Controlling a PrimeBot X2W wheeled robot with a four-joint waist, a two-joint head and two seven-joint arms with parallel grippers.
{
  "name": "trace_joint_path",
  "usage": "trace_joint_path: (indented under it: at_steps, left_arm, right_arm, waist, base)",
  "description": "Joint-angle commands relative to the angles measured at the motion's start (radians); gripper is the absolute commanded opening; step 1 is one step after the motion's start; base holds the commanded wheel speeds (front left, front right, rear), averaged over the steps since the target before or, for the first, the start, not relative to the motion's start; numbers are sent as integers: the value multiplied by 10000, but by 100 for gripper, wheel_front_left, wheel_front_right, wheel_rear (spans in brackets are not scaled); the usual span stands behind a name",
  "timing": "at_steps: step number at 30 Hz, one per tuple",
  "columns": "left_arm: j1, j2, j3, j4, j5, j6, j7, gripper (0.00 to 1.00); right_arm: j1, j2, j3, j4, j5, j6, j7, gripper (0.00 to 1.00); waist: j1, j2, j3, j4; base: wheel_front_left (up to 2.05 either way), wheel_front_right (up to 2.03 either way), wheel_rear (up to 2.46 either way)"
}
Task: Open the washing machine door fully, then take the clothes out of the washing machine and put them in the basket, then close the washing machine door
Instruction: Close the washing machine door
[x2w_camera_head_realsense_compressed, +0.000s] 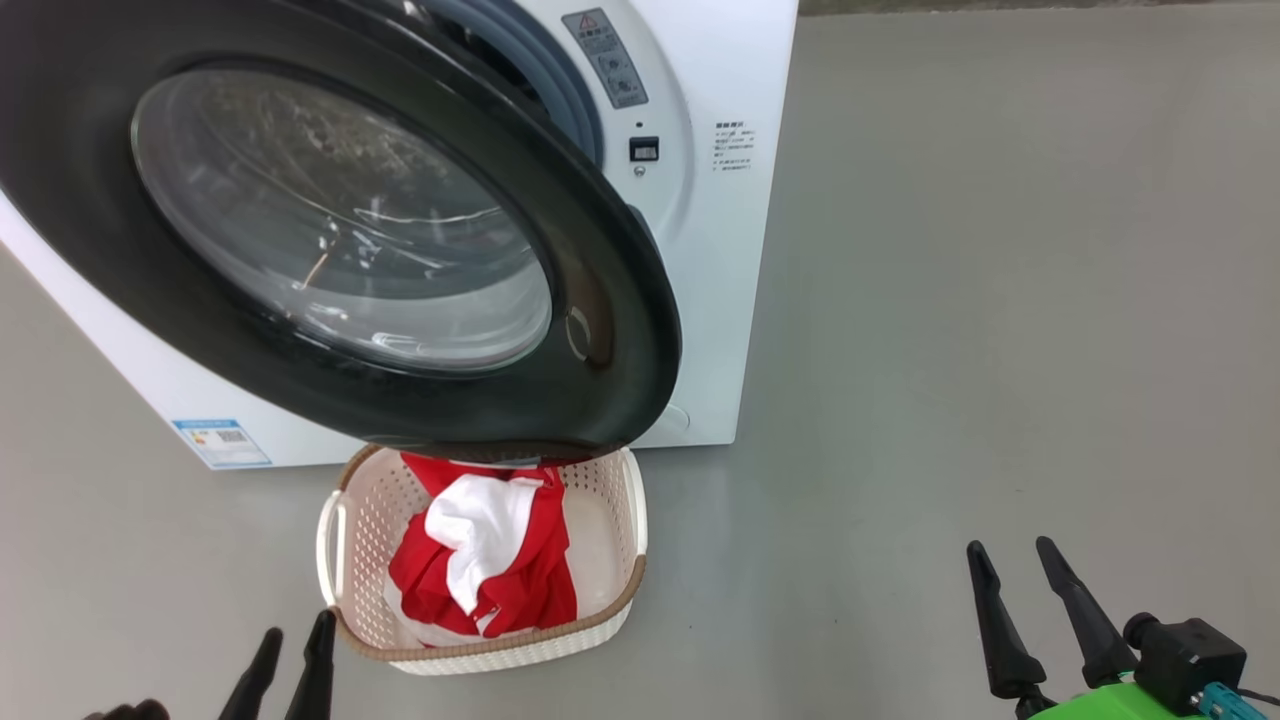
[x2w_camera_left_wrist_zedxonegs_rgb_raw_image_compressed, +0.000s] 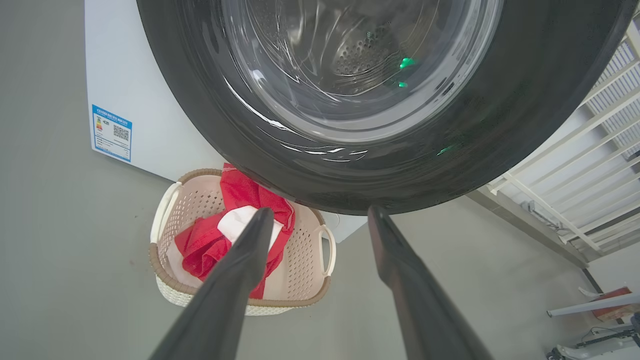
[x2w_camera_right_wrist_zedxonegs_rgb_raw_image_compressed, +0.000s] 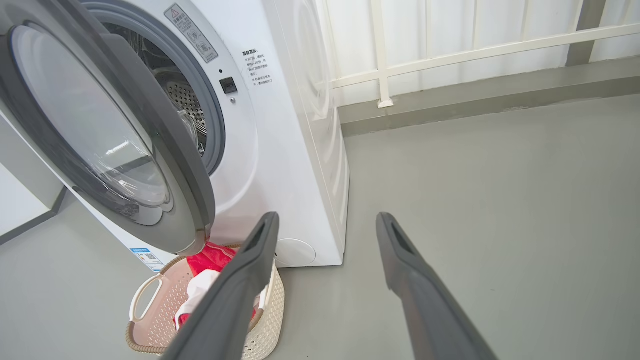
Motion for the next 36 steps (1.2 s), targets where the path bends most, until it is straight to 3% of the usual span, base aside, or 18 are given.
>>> trace_joint_path:
  at_steps: [1,19,25,36]
  left_arm:
    - [-45,144,578,-253,493,-8,-121,100]
    - [1031,-1444,2975,-2043,6394,-8,-122,100]
    - [1239,-1746,2949,-2081,6873,-8,-122,100]
    - [1209,-1794,2915,-2036,6863,-8,-122,100]
  right_arm:
    - [-38,-102,132,-260,-73,65,-65,100]
    - [13,-102,-262,-573,82,65,-65,100]
    - [69,-102,-238,-572,65,65,-65,100]
    - [91,-102,-155,-517,58,65,-65,100]
  waist:
    - [0,0,-73,-54]
    - [0,0,-188,-198]
    - [0,0,-239,-197]
    - [0,0,-245,-171]
  base:
    - [0,0,0]
    - [0,0,0]
    - [0,0,0]
    - [0,0,0]
